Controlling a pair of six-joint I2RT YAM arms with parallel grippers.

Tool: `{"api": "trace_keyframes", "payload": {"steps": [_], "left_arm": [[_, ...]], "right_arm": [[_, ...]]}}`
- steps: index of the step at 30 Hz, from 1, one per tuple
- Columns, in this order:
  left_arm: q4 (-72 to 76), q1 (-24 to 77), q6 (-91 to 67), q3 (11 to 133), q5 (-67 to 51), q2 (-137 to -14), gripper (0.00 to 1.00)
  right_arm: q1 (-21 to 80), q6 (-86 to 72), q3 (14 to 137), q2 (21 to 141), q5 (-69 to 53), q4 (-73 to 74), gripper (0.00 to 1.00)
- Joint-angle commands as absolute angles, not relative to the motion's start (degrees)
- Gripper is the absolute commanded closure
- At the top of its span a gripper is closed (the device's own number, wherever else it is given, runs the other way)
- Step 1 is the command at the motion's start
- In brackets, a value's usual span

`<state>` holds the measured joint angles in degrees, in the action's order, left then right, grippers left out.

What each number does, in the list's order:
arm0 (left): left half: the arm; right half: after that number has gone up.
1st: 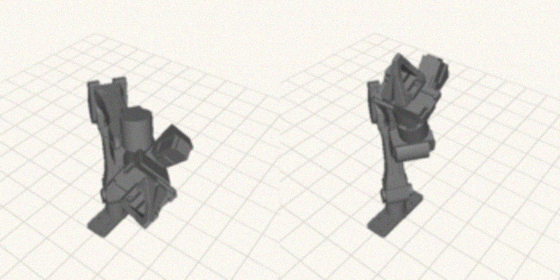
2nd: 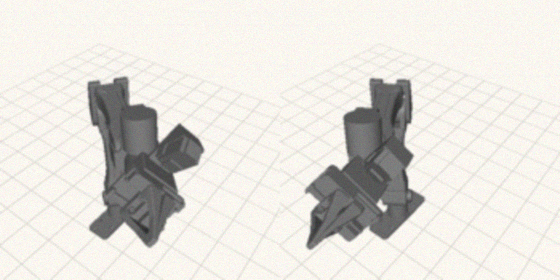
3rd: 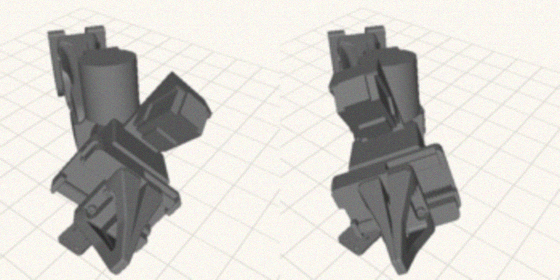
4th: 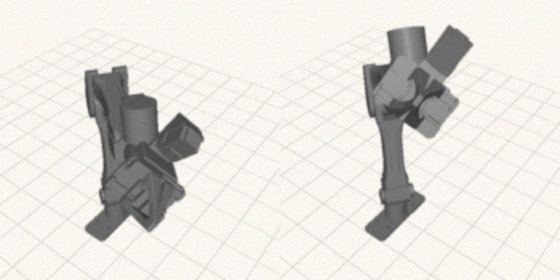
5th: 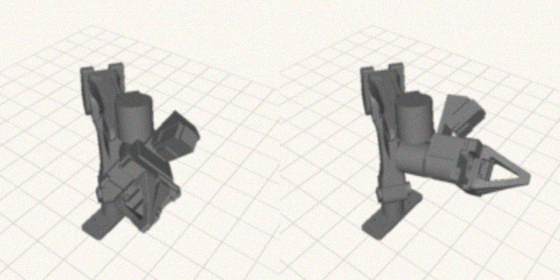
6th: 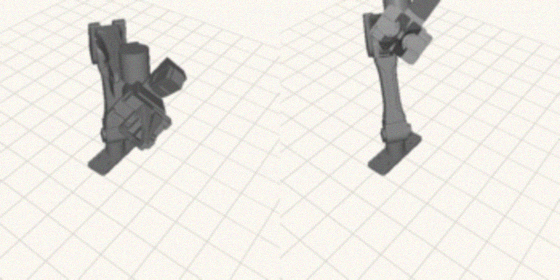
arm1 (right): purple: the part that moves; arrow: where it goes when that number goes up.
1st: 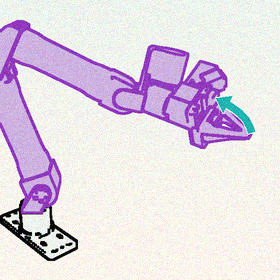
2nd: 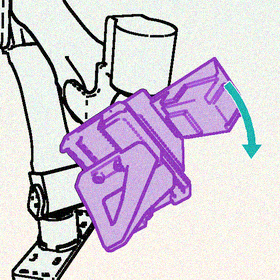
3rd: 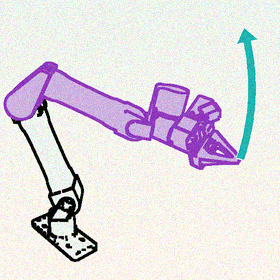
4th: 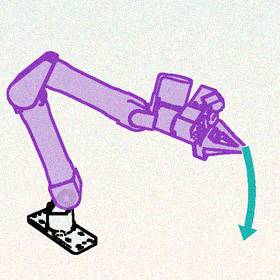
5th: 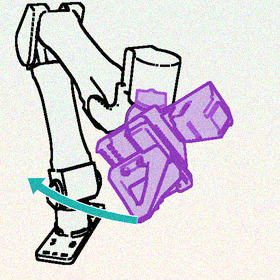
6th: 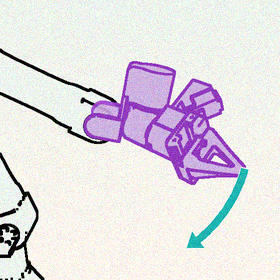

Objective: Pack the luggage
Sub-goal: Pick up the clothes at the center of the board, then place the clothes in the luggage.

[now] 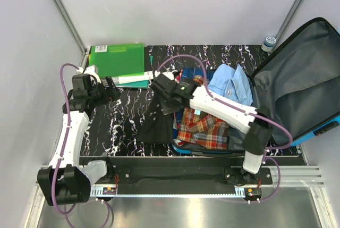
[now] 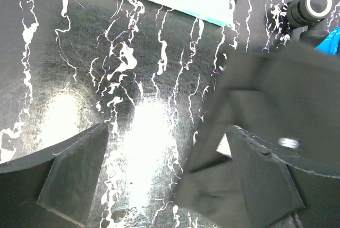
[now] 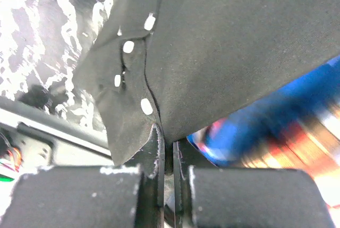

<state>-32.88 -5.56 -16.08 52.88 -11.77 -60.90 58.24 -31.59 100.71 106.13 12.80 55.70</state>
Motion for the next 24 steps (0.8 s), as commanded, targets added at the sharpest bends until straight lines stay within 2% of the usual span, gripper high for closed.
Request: {"api": "trace_keyframes", "payload": {"steps": [1,14,24], "left_arm": [[-30.6,-5.4,-15.7,53.0,-13.6,-59.6,0.01],[-30.5,-5.3,-15.8,53.0,-13.9,-59.9,0.01],[-30.4,-5.3,-15.7,53.0,-13.7,-60.0,0.01]], "right_arm": [[58.8,-30.4,102.8,98.8,19.5,66.9,1.0],[58.0,-34.1,103.0,86.5,34.9,82.2,1.0],[48.1,-31.9,96.6,77.8,38.9,83.2,1.0]]}}
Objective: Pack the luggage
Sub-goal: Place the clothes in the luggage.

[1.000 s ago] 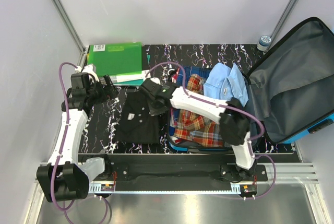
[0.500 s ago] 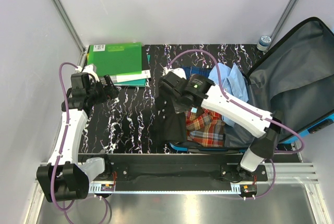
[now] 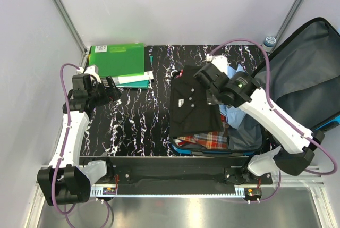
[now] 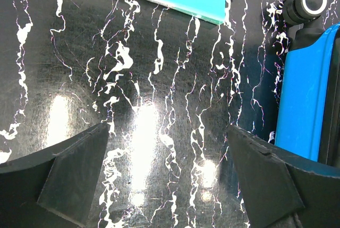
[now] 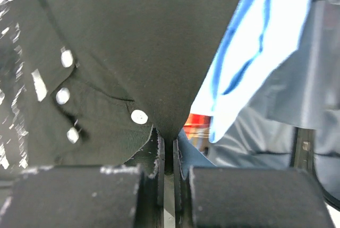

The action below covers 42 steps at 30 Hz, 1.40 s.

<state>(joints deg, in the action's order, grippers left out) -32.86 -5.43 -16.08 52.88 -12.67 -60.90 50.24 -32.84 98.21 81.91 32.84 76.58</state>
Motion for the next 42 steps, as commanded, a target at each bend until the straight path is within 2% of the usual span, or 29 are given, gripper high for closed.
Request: {"api": "trace_keyframes", "payload": {"steps": [1,20,25,42], "left_arm": [[-30.4,-5.2,-15.7,52.9,-13.7,-60.0,0.01],[-30.4,-5.1,-15.7,52.7,-13.5,-60.3,0.01],[-30.4,-5.1,-15.7,52.8,-13.9,-60.3,0.01],[-30.4,-4.9,-15.7,52.8,-13.7,-59.8,0.01]], "right_arm": [[47.7,-31.7,95.2,77.3,39.0,83.3,1.0],[37.0,-27.5,84.9,69.8,41.0,83.1,1.0],[30.8,-21.8,81.0,68.9,38.2,77.5,1.0],[23.1,-18.9,75.2,76.3,37.9,70.4,1.0]]}}
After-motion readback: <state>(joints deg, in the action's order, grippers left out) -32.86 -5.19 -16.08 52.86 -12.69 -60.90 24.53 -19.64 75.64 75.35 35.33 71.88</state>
